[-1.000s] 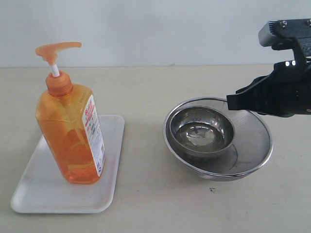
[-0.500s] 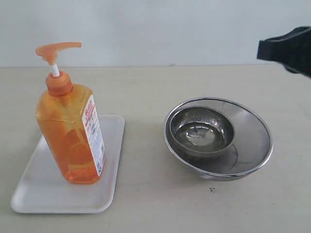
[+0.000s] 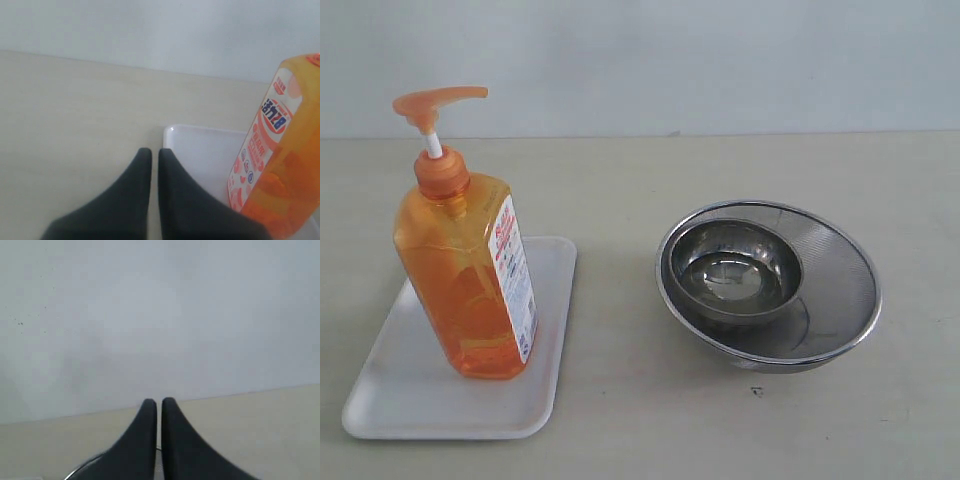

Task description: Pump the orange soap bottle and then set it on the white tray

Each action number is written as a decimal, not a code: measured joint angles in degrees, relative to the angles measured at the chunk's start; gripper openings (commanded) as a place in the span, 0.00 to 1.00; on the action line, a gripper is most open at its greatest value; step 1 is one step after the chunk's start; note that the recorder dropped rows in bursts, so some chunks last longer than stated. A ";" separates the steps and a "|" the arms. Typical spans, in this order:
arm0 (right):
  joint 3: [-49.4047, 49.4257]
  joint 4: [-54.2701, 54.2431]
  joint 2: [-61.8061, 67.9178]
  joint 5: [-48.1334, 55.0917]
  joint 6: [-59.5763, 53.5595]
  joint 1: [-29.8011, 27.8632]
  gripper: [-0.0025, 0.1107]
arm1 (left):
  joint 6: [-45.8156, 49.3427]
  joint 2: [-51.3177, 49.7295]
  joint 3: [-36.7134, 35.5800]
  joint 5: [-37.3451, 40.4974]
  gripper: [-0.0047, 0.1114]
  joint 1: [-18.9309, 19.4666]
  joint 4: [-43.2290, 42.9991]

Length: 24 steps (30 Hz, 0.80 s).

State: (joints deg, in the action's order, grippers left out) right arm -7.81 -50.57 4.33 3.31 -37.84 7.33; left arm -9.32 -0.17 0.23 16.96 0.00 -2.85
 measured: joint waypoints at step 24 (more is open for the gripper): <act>7.66 53.54 -4.04 15.80 47.50 -0.21 0.02 | 0.00 0.00 0.00 0.18 0.08 0.00 0.03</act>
State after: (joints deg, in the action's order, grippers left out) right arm -0.15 2.97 0.29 19.12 9.66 7.12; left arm -9.32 -0.17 0.23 17.14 0.00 -2.82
